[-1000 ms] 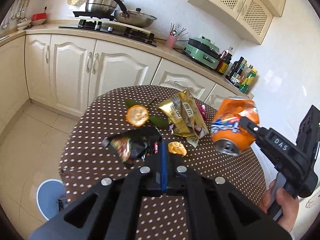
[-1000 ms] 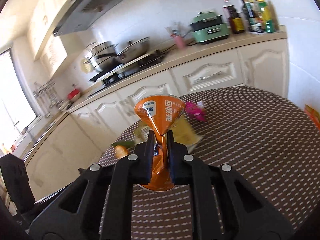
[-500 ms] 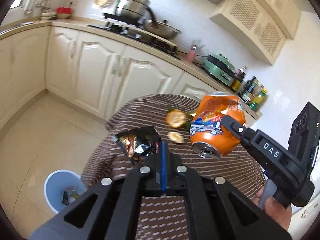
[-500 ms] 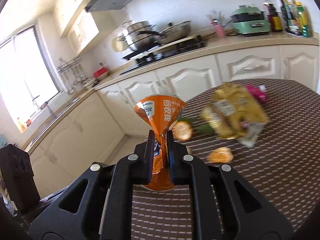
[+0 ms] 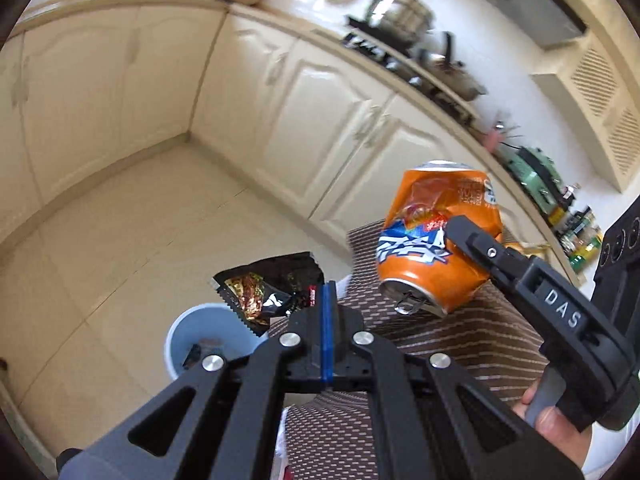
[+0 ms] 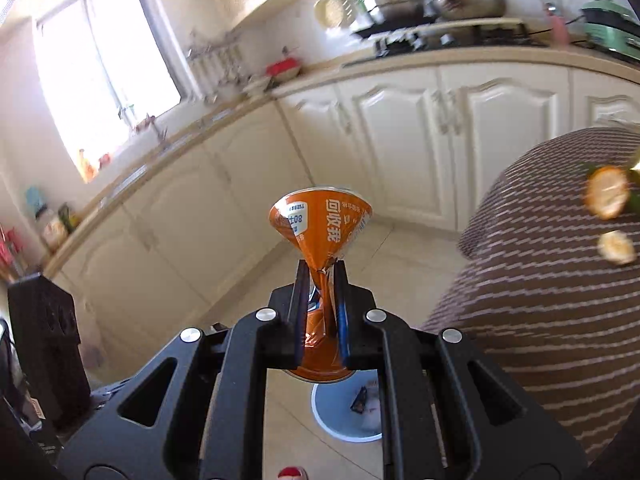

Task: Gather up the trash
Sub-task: 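Carry the wrapper and can over the blue bin and open both tools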

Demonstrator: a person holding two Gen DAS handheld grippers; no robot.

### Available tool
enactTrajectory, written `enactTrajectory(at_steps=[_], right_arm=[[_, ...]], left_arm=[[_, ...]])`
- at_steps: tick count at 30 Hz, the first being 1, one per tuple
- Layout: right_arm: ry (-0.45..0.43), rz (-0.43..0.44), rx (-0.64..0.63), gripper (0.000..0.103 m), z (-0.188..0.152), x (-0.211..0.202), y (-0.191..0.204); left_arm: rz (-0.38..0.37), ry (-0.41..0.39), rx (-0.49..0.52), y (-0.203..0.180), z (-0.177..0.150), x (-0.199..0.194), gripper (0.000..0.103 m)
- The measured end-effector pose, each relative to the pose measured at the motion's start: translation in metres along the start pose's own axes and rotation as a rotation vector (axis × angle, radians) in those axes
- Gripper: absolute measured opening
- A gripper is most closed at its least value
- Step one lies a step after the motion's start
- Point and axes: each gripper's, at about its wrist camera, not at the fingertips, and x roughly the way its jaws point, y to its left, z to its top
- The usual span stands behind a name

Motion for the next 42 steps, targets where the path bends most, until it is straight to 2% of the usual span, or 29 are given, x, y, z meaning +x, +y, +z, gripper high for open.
enactTrajectory(at_steps=[6,12,16,18,19,21,22,30,42], right_arm=[[0.109,-0.014,-0.045,0.012,-0.029,0.064,0.020],[0.169,-0.053,-0.063,0.012,-0.046,0.102,0.018],[0.201,-0.073,-0.059,0.012,-0.055,0.120,0.009],[0.217,-0.081,-0.055,0.012,-0.060,0.128,0.005],[0.223,-0.084,-0.054,0.012,-0.062,0.130,0.004],[0.232,-0.085,-0.052,0.012,-0.064,0.134,0.003],[0.237,-0.087,-0.052,0.012,-0.065,0.136,0.002],[0.255,-0.083,-0.050,0.013,-0.067,0.145,0.001],[0.267,-0.072,-0.048,0.014,-0.066,0.147,0.002]], left_arm=[[0.052,0.060,-0.059,0.043,-0.001,0.030,0.000],[0.067,0.163,-0.113,0.070,-0.005,0.070,0.001],[0.076,0.193,-0.117,0.077,-0.006,0.087,0.001],[0.075,0.211,-0.121,0.079,-0.006,0.094,0.005],[0.082,0.216,-0.125,0.081,-0.007,0.097,0.008],[0.100,0.214,-0.127,0.083,-0.006,0.099,0.024],[0.116,0.210,-0.123,0.084,-0.006,0.099,0.025],[0.179,0.209,-0.109,0.088,-0.005,0.100,0.027],[0.194,0.211,-0.107,0.086,-0.001,0.102,0.027]])
